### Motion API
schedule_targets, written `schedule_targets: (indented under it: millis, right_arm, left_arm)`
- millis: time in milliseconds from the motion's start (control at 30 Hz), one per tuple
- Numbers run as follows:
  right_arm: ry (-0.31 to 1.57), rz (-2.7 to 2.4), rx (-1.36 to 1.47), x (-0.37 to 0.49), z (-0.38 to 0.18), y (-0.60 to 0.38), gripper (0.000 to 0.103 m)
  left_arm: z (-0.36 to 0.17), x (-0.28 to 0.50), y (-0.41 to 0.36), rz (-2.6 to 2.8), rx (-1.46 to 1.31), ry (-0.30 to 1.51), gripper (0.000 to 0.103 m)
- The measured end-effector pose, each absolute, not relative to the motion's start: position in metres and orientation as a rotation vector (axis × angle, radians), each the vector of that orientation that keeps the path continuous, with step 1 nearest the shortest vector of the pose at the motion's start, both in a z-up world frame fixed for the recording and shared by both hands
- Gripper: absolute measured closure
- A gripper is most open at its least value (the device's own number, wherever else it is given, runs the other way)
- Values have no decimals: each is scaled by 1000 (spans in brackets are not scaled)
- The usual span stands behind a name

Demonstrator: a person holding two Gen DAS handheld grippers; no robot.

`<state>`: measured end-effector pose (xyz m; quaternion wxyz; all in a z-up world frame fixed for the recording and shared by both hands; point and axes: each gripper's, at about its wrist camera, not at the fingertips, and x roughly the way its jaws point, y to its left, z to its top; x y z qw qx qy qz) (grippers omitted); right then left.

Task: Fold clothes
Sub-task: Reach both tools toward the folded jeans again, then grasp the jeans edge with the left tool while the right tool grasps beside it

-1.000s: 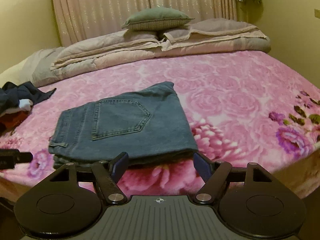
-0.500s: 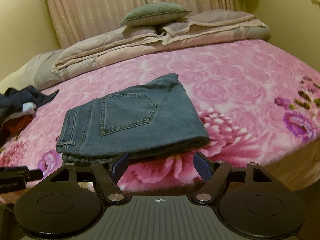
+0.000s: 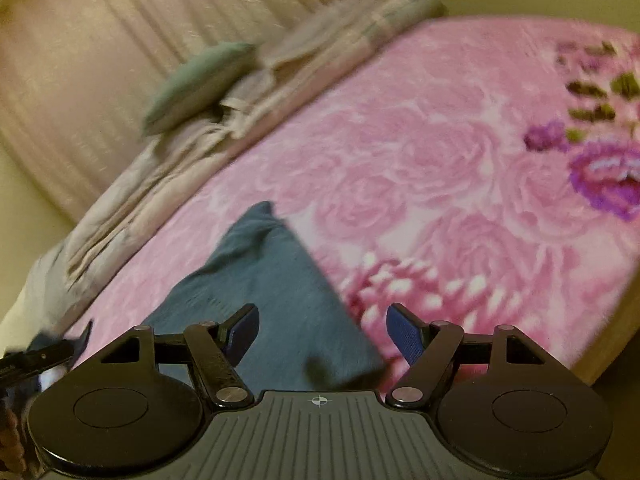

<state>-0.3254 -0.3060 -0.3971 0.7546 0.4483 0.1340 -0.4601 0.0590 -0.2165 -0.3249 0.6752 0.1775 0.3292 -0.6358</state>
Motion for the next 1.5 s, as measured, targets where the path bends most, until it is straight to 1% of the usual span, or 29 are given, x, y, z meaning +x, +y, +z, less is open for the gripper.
schedule_targets:
  millis: [100,200,367,500,667,700,733,900,1000,1133,1233,1267,1300,1333,1367,1400,1433,1467,1500]
  right_arm:
    - [326,-1065,1088,-329,-395,-325,29]
    - [345,-1129,1207,-339,-384,-332,29]
    - [290,-1250,1424,-359,-365,-321,29]
    - [117,-1369,1598,-364,-362,-296,29]
    - [-279,-1526,1845,-357,-382,-256,29]
    - [-344,-1537,1873,-354,-387,-250,31]
    - [-396,-1541,1886,-351,-391,-247,39]
    - [-486,-1567,1898,-338,-407,-249,44]
    - [-479,-1598,1887,-333,-416,-255,50]
    - [-457,-1632,1867,-327,-421,-259,50]
    - [-424,-1643,1840,-324,-419,-259,50]
    - [-412,-1647,1833,-323,-419,-259,51]
    - [-392,-1651,1830,-322,-418,-261,51]
    - [-371,-1656,1828,-321,-418,-263,53]
    - [-349,-1662,1825,-320,-417,-265,58]
    - [-307,-1673,1823,-319,-417,-267,68]
    - [-274,-1678,1816,-319,-416,-267,75]
    - [-253,-1677,1805,-319,-415,-266,77]
    - [-247,-1679,1798,-319,-413,-265,83]
  left_arm:
    - [-326,65,-272,-1459,490,863,64]
    - [-323,59,-318,-1517,597,947,64]
    - [-316,43,-381,-1626,766,1040,63]
    - [-317,34,-420,-1702,842,1089,62]
    - [-337,36,-468,-1702,866,1250,62]
    - [-343,36,-477,-1702,868,1286,62]
    - [-349,35,-485,-1705,874,1305,62]
    - [-376,26,-516,-1707,885,1391,61]
    - [-389,16,-532,-1708,910,1415,59]
    - [-407,-1,-546,-1704,990,1420,59]
    - [-415,-8,-551,-1717,996,1441,59]
    - [-417,-11,-553,-1721,999,1448,60]
    - [-420,-13,-554,-1709,1015,1448,68]
    - [-423,-16,-554,-1700,1029,1446,71]
    - [-421,-18,-552,-1728,1031,1415,75]
    - [-419,-19,-549,-1757,1032,1382,83]
    - [-417,-20,-547,-1786,1032,1350,86]
    - [-411,-19,-542,-1830,1010,1317,90]
    - [-406,-16,-537,-1872,985,1287,91]
